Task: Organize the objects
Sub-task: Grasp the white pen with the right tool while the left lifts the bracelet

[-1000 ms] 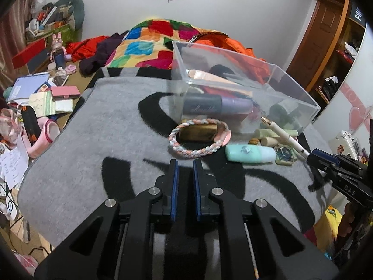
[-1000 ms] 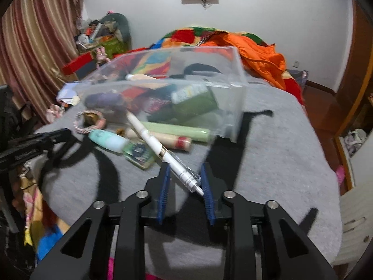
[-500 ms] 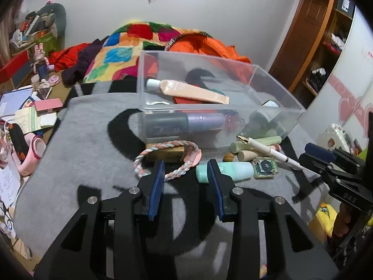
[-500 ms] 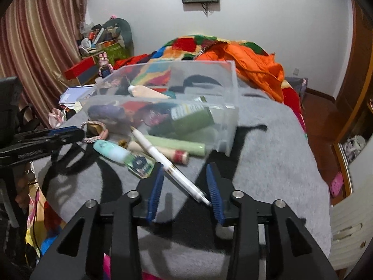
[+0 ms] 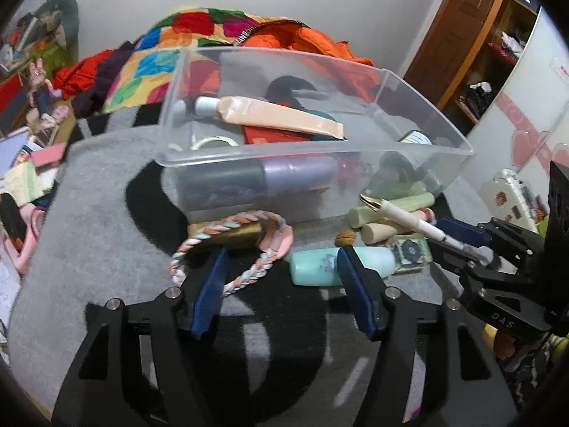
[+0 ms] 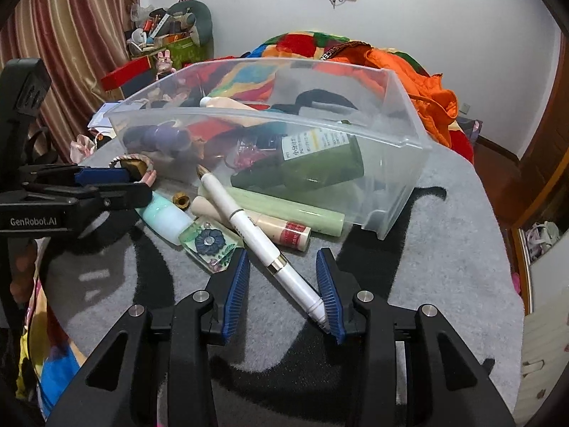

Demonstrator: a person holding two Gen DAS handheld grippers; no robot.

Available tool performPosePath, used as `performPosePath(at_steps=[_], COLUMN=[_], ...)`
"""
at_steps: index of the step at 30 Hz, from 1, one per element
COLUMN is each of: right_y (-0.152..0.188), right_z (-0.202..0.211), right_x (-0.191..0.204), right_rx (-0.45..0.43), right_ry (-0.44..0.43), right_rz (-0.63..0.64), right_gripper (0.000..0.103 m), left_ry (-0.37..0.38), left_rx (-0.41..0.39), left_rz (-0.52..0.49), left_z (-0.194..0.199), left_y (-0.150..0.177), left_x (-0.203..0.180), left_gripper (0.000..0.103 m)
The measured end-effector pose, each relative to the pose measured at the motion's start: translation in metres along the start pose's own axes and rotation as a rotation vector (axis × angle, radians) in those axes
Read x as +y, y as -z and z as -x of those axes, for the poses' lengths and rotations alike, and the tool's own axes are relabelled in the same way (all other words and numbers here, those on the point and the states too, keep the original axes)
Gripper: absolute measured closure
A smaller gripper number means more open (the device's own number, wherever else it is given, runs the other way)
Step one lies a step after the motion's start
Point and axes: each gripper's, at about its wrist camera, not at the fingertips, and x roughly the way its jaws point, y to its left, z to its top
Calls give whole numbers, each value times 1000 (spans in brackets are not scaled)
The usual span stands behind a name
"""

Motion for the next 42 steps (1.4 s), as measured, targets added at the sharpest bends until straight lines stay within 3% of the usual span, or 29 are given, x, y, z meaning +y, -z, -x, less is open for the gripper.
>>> performPosePath(at_steps=[7, 13, 16, 24, 31, 37, 39, 42], right_y=[10, 15, 16, 17, 18, 17, 14, 7], right_z=[12, 19, 20, 25, 24, 22, 20, 13], right_x=[2, -1, -4, -5, -5, 0, 2, 5], right_rx=[-18, -22, -19, -29, -27, -22, -17, -7], right_ry=[25, 30, 34, 23, 12, 19, 11, -8], right_rz=[25, 9, 3, -15, -37, -14, -6, -5], right_gripper=[79, 82, 82, 83, 83, 82, 77, 72], left_ry=[32, -44, -82, -83, -114, -141, -135, -130], left_rx=[10, -4, -6, -36, -35, -60, -64, -67], left_rz=[-22, -117, -132, -108, -102, -112, -106, -95], left_z=[2, 11, 16, 29, 17, 12, 12, 13], left_y=[6, 25, 31, 47, 33, 31, 31, 30], left_x=[0, -7, -9, -5, -15, -21, -19, -17], left_gripper=[41, 41, 48, 51, 51, 73, 82, 86])
